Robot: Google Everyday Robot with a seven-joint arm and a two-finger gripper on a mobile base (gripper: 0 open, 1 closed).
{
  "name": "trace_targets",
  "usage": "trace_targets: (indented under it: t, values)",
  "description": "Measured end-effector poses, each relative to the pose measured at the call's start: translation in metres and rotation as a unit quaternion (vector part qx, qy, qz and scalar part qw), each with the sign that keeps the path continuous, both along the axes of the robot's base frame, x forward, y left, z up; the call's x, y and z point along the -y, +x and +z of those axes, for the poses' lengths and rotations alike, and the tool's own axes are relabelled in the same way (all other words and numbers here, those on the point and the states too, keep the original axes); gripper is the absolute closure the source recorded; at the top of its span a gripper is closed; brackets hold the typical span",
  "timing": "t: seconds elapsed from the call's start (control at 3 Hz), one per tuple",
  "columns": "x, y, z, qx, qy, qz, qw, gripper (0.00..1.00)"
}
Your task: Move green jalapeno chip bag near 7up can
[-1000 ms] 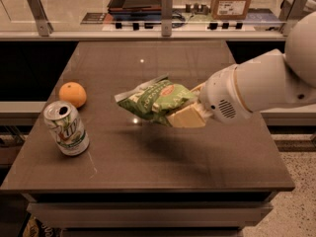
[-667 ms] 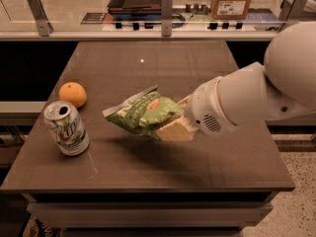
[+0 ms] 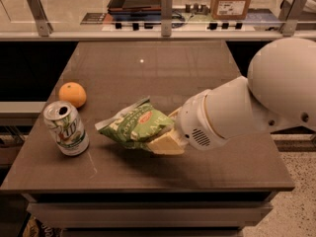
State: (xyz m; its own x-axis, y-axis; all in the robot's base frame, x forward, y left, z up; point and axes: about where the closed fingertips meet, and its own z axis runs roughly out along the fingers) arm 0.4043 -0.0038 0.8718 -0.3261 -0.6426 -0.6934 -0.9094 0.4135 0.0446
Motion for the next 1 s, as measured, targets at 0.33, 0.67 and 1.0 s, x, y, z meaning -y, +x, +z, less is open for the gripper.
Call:
trace_targets:
  t: [0.33,0.67,1.0]
  values:
    - [-0.0015,-0.001,0.0012,0.002,-0.001,0.001,1.0,0.59]
    - [-0.0029,-0.0019,0.0026,0.003,-0.003,0.002,1.0,0.36]
    - [-0.0044,-0.0028,0.0039,0.005,-0.004,0.004,1.0,0.11]
